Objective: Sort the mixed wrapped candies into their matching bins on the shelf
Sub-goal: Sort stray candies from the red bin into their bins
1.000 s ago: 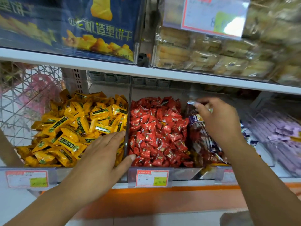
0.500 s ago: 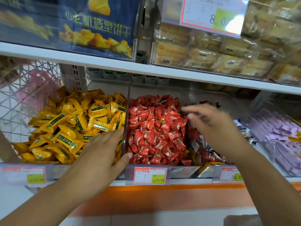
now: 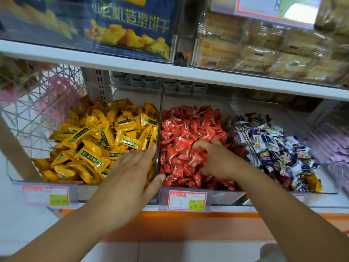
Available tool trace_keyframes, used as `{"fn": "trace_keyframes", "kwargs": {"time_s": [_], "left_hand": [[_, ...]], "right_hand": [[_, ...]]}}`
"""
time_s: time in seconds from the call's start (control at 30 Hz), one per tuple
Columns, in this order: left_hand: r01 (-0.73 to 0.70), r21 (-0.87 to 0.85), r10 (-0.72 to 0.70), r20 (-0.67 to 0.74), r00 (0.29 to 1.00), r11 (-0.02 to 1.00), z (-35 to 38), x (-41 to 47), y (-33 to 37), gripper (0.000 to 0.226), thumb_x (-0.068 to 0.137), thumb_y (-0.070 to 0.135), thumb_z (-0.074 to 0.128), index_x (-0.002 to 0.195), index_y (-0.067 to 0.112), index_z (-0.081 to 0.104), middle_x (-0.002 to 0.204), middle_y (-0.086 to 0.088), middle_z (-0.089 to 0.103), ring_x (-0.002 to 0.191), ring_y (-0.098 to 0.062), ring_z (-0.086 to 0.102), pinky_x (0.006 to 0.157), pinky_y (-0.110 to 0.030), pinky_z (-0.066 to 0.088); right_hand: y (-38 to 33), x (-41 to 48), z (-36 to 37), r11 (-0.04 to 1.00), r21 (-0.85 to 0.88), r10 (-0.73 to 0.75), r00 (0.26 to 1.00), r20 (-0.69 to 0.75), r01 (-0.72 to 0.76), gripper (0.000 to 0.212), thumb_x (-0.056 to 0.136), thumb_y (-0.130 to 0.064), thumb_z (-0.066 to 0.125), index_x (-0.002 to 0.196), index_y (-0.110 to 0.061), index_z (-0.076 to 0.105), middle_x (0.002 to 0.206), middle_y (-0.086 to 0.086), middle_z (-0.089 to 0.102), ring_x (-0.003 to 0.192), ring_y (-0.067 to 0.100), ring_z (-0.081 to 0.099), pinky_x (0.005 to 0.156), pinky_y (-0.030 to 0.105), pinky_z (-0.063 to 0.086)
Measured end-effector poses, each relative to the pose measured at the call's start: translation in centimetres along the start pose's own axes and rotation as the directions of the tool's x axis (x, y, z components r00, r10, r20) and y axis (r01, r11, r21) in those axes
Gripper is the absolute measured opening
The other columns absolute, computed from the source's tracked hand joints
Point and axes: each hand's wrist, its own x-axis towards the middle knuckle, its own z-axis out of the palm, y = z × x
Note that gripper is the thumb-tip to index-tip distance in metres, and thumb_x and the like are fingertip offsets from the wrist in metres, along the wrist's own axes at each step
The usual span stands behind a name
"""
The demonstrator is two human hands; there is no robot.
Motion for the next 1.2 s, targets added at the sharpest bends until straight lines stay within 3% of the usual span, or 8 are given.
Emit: {"fn": "trace_keyframes", "kwargs": {"time_s": [0.2,0.33,0.53,0.67,0.8,0.9,1.07,1.2], "left_hand": [[0.002,0.003,-0.002,0.014,1.000,1.000,-0.2,0.1,0.1,0.091,0.074,0.071,0.001,0.154,0.028,0.009,0.145,0.012,0.036,0.133,-0.009,0.027,0.113,-0.021,0.008],[-0.005,-0.023,0.005,-0.007,1.000,1.000,0.0,0.0,0.0,0.089,0.077,0.071,0.007,0.154,0.028,0.014,0.144,0.010,0.040,0.133,-0.008,0.025,0.110,-0.015,-0.004],[-0.011,-0.021,0.011,-0.010,1.000,1.000,0.2,0.0,-0.1,0.086,0.079,0.069,0.011,0.153,0.026,0.019,0.135,0.008,0.047,0.125,-0.013,0.038,0.114,-0.030,0.020],[-0.015,-0.033,0.015,-0.012,1.000,0.999,0.2,0.1,-0.2,0.086,0.079,0.069,0.011,0.153,0.026,0.019,0.136,0.010,0.047,0.126,-0.012,0.037,0.114,-0.028,0.017],[-0.016,-0.025,0.015,-0.017,1.000,1.000,0.2,0.0,-0.1,0.086,0.078,0.070,0.009,0.153,0.028,0.015,0.138,0.013,0.043,0.130,-0.008,0.032,0.112,-0.019,0.003],[-0.017,-0.019,0.016,-0.027,1.000,1.000,0.1,-0.1,-0.2,0.086,0.079,0.069,0.010,0.153,0.028,0.016,0.137,0.012,0.045,0.129,-0.009,0.034,0.111,-0.019,0.004],[-0.002,-0.019,0.002,-0.023,1.000,1.000,0.1,0.0,0.0,0.090,0.075,0.070,0.006,0.154,0.027,0.014,0.145,0.009,0.040,0.136,-0.011,0.030,0.110,-0.019,0.000],[0.000,-0.015,-0.001,-0.020,1.000,1.000,-0.1,0.0,0.1,0.090,0.075,0.071,0.004,0.154,0.028,0.012,0.142,0.010,0.041,0.132,-0.011,0.031,0.114,-0.023,0.009]], "right_hand": [[-1.4,0.2,-2.2,0.923,0.342,-0.084,0.961,-0.265,0.175,0.054,0.072,-0.024,0.082,0.117,-0.040,0.058,0.120,-0.006,0.056,0.097,0.008,0.060,0.078,0.021,0.047],[-3.3,-0.5,-2.5,0.886,0.348,-0.269,0.951,-0.150,0.306,0.067,0.071,-0.045,0.080,0.127,-0.056,0.045,0.138,-0.020,0.035,0.119,0.009,0.049,0.098,0.031,0.045],[-1.8,-2.4,-5.3,0.979,-0.194,-0.063,0.998,0.020,0.066,0.033,0.096,-0.034,0.056,0.128,-0.028,0.054,0.132,-0.004,0.055,0.107,0.012,0.056,0.088,0.027,0.046],[-1.6,-1.9,-2.3,0.941,-0.335,0.121,0.971,0.205,-0.046,0.067,0.088,-0.039,0.066,0.144,-0.020,0.034,0.135,0.005,0.051,0.108,0.020,0.053,0.079,0.028,0.042],[-1.0,-0.7,-0.9,0.989,-0.100,0.120,0.988,0.098,-0.110,0.081,0.083,-0.024,0.074,0.148,-0.026,0.027,0.135,0.006,0.049,0.099,0.020,0.059,0.077,0.029,0.051],[-1.0,-1.3,-1.2,0.990,0.023,0.141,0.989,0.034,-0.142,0.070,0.085,-0.020,0.073,0.145,-0.027,0.035,0.130,0.005,0.050,0.072,0.014,0.059,0.064,0.028,0.054],[-1.3,-3.0,-3.1,0.969,0.193,0.154,0.988,0.011,-0.153,0.039,0.092,-0.019,0.065,0.126,-0.028,0.048,0.099,0.006,0.064,0.072,0.018,0.070,0.059,0.026,0.057],[-1.5,-1.4,-2.6,0.995,0.096,0.064,0.952,-0.300,-0.036,0.029,0.098,-0.018,0.053,0.125,-0.025,0.049,0.100,0.005,0.064,0.079,0.019,0.064,0.065,0.028,0.048]]}}
